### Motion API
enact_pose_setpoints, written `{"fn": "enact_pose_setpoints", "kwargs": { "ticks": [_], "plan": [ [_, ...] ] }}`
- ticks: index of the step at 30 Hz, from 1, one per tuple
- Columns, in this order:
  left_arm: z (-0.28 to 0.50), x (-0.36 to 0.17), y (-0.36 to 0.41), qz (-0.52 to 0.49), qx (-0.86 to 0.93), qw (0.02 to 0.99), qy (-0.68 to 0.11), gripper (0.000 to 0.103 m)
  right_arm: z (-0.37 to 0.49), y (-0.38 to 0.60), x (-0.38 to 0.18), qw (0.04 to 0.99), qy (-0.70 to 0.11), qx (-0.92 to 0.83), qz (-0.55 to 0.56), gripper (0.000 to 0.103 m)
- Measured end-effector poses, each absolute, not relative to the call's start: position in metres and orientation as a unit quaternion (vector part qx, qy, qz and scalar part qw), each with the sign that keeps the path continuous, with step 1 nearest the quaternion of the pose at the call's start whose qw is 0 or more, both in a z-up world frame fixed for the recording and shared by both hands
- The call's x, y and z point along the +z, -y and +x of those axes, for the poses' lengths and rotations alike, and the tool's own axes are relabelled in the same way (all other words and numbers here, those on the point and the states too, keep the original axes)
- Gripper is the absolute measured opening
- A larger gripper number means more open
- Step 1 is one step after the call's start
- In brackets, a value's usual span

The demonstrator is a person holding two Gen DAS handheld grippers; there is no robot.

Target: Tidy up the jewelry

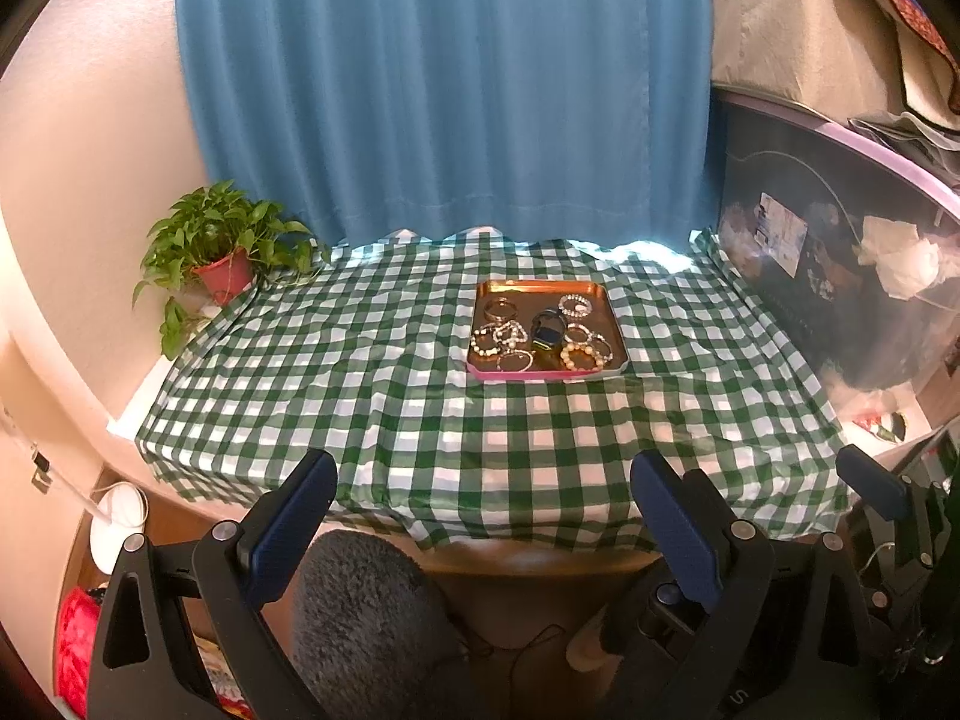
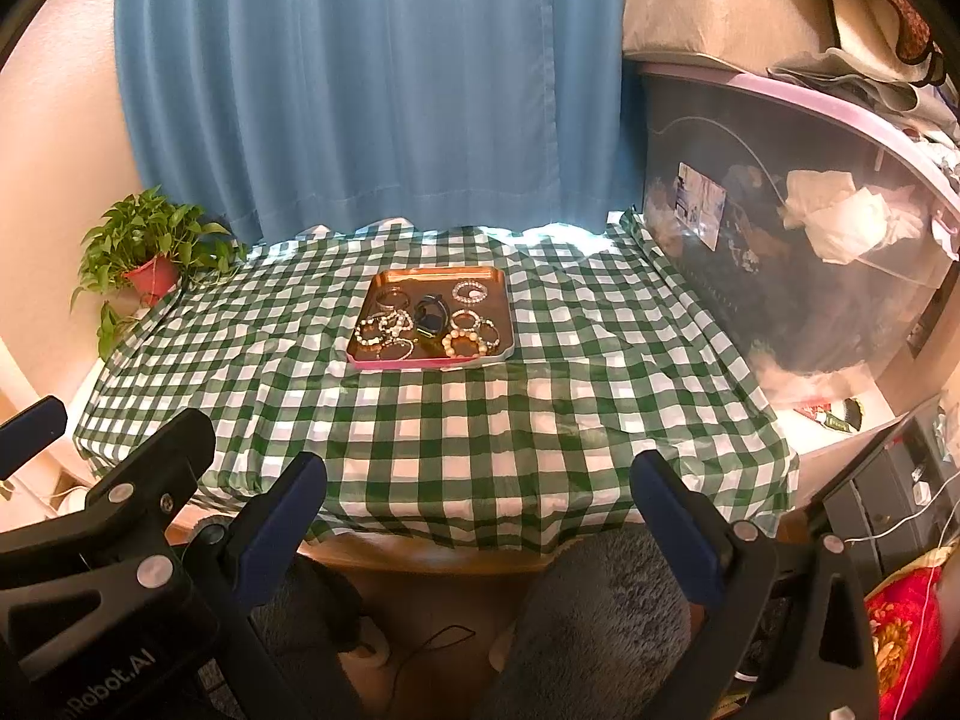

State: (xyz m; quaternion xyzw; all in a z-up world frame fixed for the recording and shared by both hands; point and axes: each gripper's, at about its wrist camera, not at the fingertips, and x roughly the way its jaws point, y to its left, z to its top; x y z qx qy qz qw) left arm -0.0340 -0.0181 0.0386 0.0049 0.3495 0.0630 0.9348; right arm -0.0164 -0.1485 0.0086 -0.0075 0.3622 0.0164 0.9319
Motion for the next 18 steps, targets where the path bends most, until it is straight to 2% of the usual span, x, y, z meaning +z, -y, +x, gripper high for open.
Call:
{"fn": "enact_pose_setpoints", "kwargs": {
  "ticks": [18],
  "plan": [
    [-0.0334, 0.0378, 0.0194, 0.005, 0.061, 0.935, -0.349, 0.098, -0.0166, 0.1481, 0.0084, 0.932, -0.361, 0.017, -0.007, 0.101]
  ]
}}
